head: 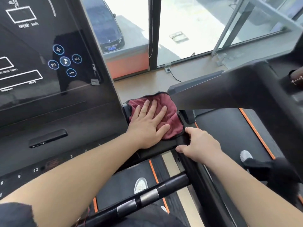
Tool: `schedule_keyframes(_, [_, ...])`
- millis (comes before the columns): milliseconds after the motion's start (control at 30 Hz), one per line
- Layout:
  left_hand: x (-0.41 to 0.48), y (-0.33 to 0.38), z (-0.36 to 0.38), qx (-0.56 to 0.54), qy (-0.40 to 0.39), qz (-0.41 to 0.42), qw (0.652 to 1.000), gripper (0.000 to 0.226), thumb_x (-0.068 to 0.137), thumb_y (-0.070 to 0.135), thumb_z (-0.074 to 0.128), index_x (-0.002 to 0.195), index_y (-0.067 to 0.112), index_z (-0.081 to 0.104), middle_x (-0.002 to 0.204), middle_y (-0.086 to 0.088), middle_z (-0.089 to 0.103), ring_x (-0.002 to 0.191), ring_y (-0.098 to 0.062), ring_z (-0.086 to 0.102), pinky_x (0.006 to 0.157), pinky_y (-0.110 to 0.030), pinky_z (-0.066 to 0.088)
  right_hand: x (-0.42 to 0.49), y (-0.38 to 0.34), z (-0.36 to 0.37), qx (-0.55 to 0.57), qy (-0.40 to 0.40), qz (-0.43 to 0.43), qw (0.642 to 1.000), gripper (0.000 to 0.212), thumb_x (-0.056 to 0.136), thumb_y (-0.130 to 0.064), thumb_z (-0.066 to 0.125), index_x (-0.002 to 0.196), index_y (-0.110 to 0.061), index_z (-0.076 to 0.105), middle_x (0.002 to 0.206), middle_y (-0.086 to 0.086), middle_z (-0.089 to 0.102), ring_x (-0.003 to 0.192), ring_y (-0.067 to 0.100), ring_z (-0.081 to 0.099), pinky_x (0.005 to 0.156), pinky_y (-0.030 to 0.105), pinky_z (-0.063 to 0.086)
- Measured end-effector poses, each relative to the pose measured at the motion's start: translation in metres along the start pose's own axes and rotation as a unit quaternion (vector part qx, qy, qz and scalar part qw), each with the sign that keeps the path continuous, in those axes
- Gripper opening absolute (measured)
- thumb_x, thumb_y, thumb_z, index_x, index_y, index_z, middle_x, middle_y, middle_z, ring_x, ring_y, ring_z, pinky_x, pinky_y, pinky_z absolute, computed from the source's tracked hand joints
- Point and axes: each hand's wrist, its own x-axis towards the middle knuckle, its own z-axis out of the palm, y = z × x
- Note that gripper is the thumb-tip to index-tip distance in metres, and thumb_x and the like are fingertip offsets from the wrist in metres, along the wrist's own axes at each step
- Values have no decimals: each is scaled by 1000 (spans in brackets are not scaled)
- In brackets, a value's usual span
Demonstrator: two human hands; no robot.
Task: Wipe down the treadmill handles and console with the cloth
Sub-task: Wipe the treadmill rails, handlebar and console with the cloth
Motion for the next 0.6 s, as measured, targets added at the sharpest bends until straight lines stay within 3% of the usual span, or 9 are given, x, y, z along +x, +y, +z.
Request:
schedule_keyframes(67, [26,-4,-9,13,0,-33,999,77,94,78,10,158,45,-16,168,-2,-26,154,-25,-27,125,-50,-13,-1,1,1,0,2,-4,1000,74,79,-57,75,142,-30,47,131,-7,63,124,19,58,95,36,52])
schedule_keyframes(167, [33,8,-8,0,-19,-60,998,71,102,63,11,159,35,-19,167,-4,-28,153,-31,-29,124,-53,-14,0,4,6,8,14,-11,1000,77,81,-57,73,147,-31,43,130,-7,64,125,19,58,98,37,51])
schedule_keyframes(267, [-12,27,13,23,3,-15,1000,66,106,49,12,161,26,-15,169,-1,-22,154,-30,-26,125,-51,-11,2,7,12,18,18,-11,1000,79,80,-59,72,148,-33,41,133,-7,64,127,19,57,100,38,50])
schedule_keyframes(433, [-16,10,6,40,-18,85,995,61,107,51,11,161,35,-14,167,8,-23,155,-21,-24,126,-46,-10,-3,12,19,30,41,-22,998,69,84,-59,67,144,-36,43,133,-5,64,127,24,56,99,41,50])
schedule_keyframes(533, [30,1,-13,14,-8,46,999,60,107,53,13,161,40,-10,169,8,-22,156,-20,-20,127,-45,-8,-13,27,29,135,44,-25,990,77,85,-58,70,152,-32,40,143,-7,59,133,15,54,106,39,48])
schedule_keyframes(600, [46,10,-16,-2,-11,10,1000,60,107,52,13,162,38,-8,169,5,-21,156,-24,-20,127,-48,-8,-24,43,40,235,53,-22,970,66,91,-45,69,150,-25,46,144,-5,59,131,10,55,110,32,44])
